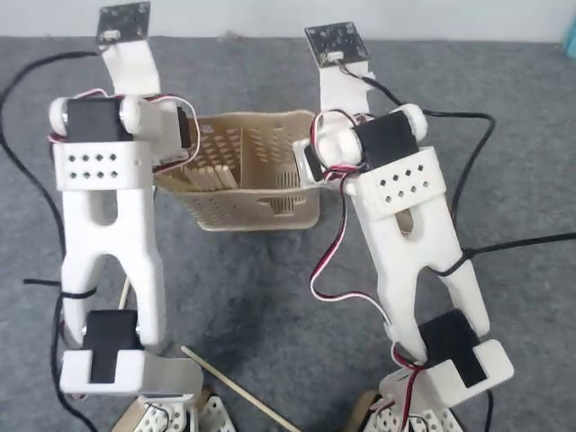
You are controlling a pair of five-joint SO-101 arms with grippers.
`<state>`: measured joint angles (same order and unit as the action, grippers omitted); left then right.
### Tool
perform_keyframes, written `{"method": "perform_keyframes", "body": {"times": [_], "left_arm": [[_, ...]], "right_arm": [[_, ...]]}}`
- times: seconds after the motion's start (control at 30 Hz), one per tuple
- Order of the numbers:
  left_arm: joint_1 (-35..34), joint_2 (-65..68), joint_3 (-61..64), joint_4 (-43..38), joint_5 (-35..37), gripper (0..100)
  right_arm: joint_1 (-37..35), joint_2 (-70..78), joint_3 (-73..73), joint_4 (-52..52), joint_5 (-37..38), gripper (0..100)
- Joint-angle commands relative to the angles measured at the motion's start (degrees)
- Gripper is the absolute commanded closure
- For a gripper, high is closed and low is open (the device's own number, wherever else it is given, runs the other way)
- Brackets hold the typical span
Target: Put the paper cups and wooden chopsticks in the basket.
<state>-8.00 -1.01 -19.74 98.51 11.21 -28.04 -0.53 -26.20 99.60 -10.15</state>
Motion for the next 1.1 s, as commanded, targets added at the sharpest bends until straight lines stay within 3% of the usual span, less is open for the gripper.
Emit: {"method": "perform_keyframes", "body": {"times": [0.0,0.2,0.3,0.57,0.73,0.8,0.97,1.07], "left_arm": [[-1.93,-4.04,-0.22,-1.67,-5.71,96],[-1.76,-4.22,-0.31,-1.67,-9.41,74],[-1.76,-4.22,-3.03,-1.67,-11.25,68],[-4.57,-4.4,-18.59,2.2,-12.75,67],[-11.34,-8.26,-27.74,2.2,-12.92,67],[-15.47,-10.37,-30.9,2.2,-12.92,67],[-27.6,-12.22,-30.02,2.2,-12.92,67],[-31.3,-11.16,-20.35,2.2,-12.92,67]], "right_arm": [[0.84,-4.79,-0.79,3.03,-0.35,99.3],[0.92,-4.79,4.92,2.51,-0.18,99.2],[0.92,-4.79,7.12,0.66,-0.09,99.2],[0.84,-4.88,7.38,-2.33,0.0,97.6],[0.84,-5.58,6.95,-2.15,0.0,72.9],[1.01,-6.29,5.36,-1.89,0.0,67.4],[3.56,-11.38,-0.79,0.92,3.16,70.6],[3.56,-16.57,-4.84,3.47,4.22,72.7]]}}
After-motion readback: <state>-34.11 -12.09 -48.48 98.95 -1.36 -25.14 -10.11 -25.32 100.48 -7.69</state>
